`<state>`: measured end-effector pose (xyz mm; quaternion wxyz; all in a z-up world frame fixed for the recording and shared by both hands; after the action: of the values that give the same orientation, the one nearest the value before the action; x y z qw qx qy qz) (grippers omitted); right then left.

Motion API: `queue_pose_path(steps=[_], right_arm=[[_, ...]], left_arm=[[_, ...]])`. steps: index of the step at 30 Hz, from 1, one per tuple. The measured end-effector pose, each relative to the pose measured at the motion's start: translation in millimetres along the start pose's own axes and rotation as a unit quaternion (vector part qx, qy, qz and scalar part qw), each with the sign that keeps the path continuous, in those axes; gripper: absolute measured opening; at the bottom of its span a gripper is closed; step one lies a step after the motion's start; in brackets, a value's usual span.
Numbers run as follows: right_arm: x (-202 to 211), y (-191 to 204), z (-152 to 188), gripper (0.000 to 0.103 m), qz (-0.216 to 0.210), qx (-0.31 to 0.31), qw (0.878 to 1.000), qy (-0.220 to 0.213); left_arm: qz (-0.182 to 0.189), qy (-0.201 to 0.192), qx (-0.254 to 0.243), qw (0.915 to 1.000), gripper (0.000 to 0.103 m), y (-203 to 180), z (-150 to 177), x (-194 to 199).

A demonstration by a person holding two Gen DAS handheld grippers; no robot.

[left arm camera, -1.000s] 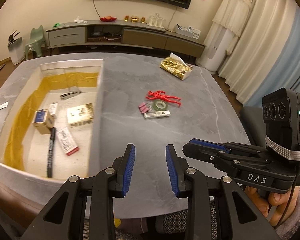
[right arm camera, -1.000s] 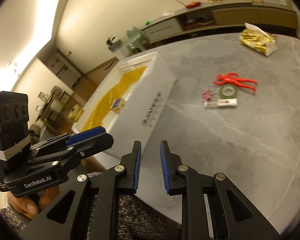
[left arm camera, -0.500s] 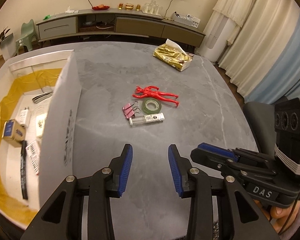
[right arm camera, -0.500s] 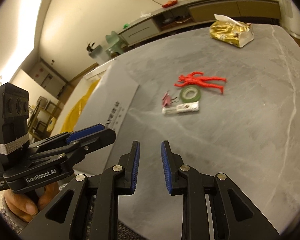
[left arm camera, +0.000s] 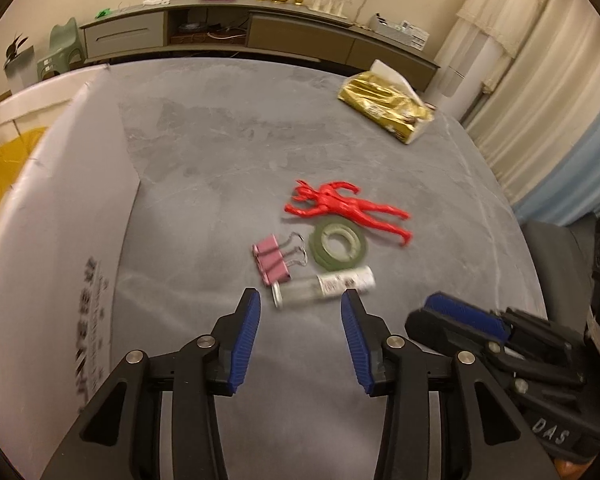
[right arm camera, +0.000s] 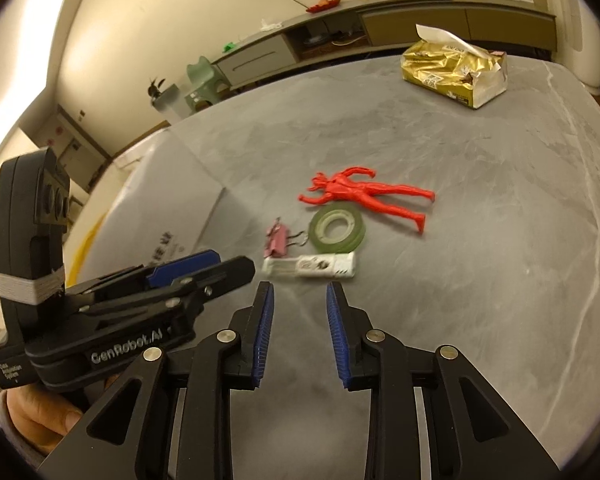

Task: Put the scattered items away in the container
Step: 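Grasp the white tube with the right tool while the left tool grasps the pink binder clips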

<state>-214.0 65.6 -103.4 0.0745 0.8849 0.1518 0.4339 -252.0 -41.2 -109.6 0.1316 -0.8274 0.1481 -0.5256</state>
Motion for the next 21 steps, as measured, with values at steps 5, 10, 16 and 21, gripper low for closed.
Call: queue_pose_path(steps=[5,10,16,21], right_arm=[[-20,-10,-4,0.03,0.019,0.025,0.999,0.009],[-39,-13,-9,0.03,0.03,0.064,0.997,0.014],[-47,13,17,0.025,-0.058,0.08,0.994,0.051],[-42,28,17,0.036,0.0,0.162,0.986,0.038]], left_arm=[[0.003,-0.008,0.005,1.0,0.044,1,-13,-24],[-0.002,-0.005,0.013,0.9999,0.044,11,-21,-43],[-0.001,-0.019,0.033,0.9993,0.043,39,-19,-35],[0.011,-0.022,0.048,0.9985,0.043,50,-20,-28]])
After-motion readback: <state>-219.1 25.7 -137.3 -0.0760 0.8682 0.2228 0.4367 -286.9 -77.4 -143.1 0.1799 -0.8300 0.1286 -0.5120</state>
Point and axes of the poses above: each gripper's, at about its wrist camera, not at the fingertips, and x roughly against the way its jaws point, y to its left, z to its underside, the point moved 8 cm from there along -x, roughly the way its jaws point, and after that the axes turned 15 degrees about x, right-handed, at the moved point
